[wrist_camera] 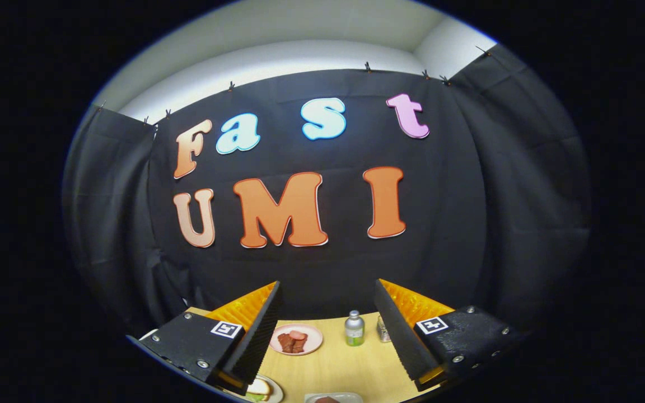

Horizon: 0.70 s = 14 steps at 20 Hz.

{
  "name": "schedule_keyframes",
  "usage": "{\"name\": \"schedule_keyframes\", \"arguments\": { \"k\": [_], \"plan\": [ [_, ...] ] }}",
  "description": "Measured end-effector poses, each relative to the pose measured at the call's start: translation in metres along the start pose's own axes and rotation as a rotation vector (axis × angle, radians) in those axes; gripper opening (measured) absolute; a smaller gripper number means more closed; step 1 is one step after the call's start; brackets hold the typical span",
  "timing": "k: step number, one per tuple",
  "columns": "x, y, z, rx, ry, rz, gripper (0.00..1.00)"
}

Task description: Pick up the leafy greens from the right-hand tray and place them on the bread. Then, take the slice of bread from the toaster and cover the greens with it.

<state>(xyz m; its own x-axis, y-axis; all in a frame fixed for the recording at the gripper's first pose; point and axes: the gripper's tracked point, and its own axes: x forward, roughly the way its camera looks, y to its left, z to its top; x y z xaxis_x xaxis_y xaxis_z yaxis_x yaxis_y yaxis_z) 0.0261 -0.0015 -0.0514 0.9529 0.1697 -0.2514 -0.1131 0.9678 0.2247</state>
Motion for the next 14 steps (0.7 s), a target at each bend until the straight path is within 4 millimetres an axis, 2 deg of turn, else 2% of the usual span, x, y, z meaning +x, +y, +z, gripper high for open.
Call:
{"name": "schedule_keyframes", "arguments": {
  "k": [3, 6, 10, 14],
  "plan": [
    [-0.005, -0.013, 0.023, -0.029, -0.064, -0.041, 0.97],
    [-0.008, -0.011, 0.037, -0.074, -0.126, -0.052, 0.97],
    [-0.010, 0.000, 0.039, -0.084, -0.128, -0.018, 0.97],
    [-0.010, 0.000, 0.041, -0.089, -0.143, 0.002, 0.97]
  ]
}}
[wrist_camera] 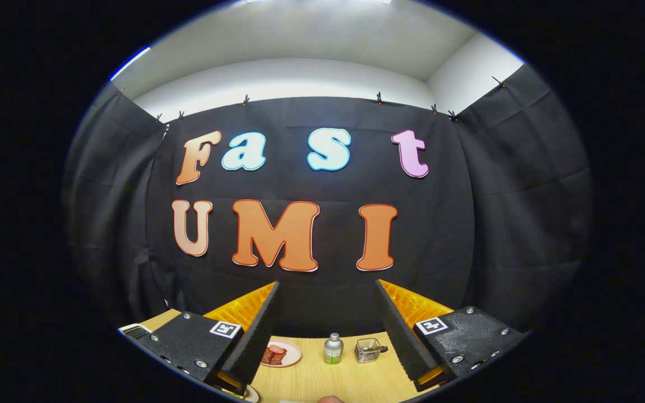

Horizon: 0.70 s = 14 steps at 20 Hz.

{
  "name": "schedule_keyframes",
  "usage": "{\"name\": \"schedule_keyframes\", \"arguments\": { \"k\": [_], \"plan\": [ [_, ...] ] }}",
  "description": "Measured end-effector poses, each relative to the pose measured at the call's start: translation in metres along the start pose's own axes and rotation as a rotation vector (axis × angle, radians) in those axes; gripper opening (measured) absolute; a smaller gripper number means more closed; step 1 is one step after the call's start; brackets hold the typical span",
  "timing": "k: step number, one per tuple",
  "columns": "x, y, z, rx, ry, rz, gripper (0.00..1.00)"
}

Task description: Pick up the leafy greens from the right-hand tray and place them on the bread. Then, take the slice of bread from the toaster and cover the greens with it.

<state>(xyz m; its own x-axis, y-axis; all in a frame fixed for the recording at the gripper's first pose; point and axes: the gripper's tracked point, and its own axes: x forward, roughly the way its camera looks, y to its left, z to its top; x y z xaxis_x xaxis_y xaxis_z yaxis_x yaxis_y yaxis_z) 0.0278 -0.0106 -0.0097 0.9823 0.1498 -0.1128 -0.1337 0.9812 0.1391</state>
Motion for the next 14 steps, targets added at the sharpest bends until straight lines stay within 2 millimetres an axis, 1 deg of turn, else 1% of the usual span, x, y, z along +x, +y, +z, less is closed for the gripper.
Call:
{"name": "schedule_keyframes", "arguments": {
  "k": [2, 4, 5, 8, 11, 14],
  "plan": [
    [-0.002, 0.006, 0.006, 0.009, -0.030, 0.026, 0.97],
    [-0.005, 0.019, 0.007, 0.043, -0.035, 0.065, 0.97],
    [-0.003, 0.020, 0.004, 0.042, -0.034, 0.068, 0.97],
    [-0.002, 0.018, 0.007, 0.006, -0.049, 0.062, 0.97],
    [-0.005, 0.025, 0.010, -0.004, -0.069, 0.078, 0.98],
    [-0.004, 0.028, 0.006, -0.018, -0.071, 0.084, 0.98]
  ]
}}
